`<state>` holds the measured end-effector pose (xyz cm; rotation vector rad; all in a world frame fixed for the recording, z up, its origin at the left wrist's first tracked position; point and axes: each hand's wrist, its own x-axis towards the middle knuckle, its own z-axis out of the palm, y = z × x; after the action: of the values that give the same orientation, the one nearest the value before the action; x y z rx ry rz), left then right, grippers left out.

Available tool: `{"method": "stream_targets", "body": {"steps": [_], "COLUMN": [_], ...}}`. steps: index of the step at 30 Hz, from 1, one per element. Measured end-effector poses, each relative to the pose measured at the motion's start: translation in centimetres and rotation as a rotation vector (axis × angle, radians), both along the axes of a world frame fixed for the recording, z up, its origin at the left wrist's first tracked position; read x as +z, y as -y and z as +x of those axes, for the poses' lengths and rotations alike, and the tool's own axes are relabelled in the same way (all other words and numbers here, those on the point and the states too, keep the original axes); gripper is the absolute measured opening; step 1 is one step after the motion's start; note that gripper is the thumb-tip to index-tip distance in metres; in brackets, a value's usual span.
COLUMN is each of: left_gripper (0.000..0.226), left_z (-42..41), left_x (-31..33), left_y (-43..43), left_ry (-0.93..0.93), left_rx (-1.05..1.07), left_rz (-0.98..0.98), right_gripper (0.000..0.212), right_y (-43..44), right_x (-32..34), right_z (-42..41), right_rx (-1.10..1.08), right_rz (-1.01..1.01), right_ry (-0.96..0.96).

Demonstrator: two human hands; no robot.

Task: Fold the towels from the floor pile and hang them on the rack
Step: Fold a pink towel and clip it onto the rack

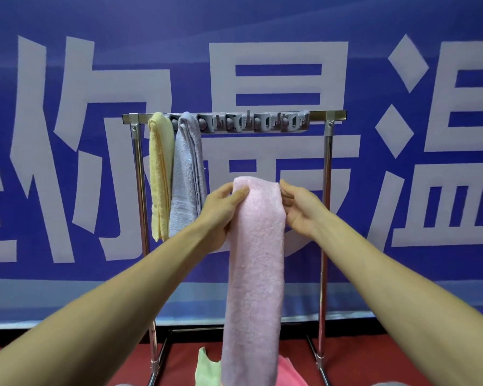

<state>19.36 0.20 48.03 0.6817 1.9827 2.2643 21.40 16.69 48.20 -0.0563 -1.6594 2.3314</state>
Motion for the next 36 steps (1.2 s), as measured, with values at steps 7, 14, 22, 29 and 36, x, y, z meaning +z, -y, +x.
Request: {"method": "stream_targets", "body": {"steps": [7, 14, 22, 29, 36], "left_gripper": [0.013, 0.011, 0.033, 0.038, 0.038], "left_z": [-0.8, -1.7, -2.7, -2.2, -0.6], "left_x": [2.2, 2.9, 2.9, 0.2, -3.4], "left_y": [-0.4, 0.4, 2.2, 3.9, 3.5], "left_ry": [0.026, 0.131, 0.247, 0.251, 0.158], "left_rx": [0.17, 0.261, 0.264, 0.024, -0.047], "left_rz": [0.017, 0.094, 0.074, 0.064, -0.05], "right_gripper": [0.061, 0.043, 0.018, 0.014, 0.017], "right_y": [-0.1, 0.6, 2.7, 4.0, 4.1], "right_x": [-1.5, -1.6, 0.5, 2.1, 2.3], "right_z": [1.3, 1.6, 0.6, -0.8, -1.3], "right_rx": [0.242, 0.285, 0.08, -0.063, -0.122], "right_rz": [0.162, 0.361, 0.475, 0.421, 0.227], "right_ry": [0.053, 0.022, -0.096, -0.079, -0.032]}}
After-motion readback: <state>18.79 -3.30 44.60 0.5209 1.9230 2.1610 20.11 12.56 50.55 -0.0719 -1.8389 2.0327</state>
